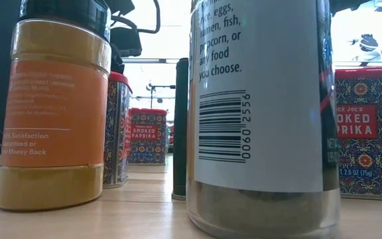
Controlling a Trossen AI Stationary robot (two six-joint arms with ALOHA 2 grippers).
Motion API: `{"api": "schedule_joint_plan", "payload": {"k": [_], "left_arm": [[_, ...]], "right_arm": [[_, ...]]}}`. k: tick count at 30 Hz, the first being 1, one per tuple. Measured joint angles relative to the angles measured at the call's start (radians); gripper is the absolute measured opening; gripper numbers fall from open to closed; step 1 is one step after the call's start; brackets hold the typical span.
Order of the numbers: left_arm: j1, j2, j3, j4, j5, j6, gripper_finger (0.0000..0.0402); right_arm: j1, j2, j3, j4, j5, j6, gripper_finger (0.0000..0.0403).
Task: Sort spices by type
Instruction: Put the black spice can into the gray bin
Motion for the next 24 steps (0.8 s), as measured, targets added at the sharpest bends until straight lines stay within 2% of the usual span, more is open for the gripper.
{"api": "schedule_joint_plan", "payload": {"k": [5, 12, 24], "left_arm": [[0.000, 0.000, 0.000, -0.001, -0.009, -0.001, 0.0210], [0.000, -0.004, -0.001, -0.016, -0.099, 0.027, 0.0210], [0.000, -0.004, -0.001, -0.007, -0.077, 0.029, 0.0210]], "right_arm": [[0.000, 0.000, 0.000, -0.001, 0.000, 0.000, 0.0018], [0.000, 0.000, 0.000, -0.001, 0.000, 0.000, 0.0018], [0.000, 0.000, 0.000, -0.002, 0.001, 0.000, 0.0018]]}}
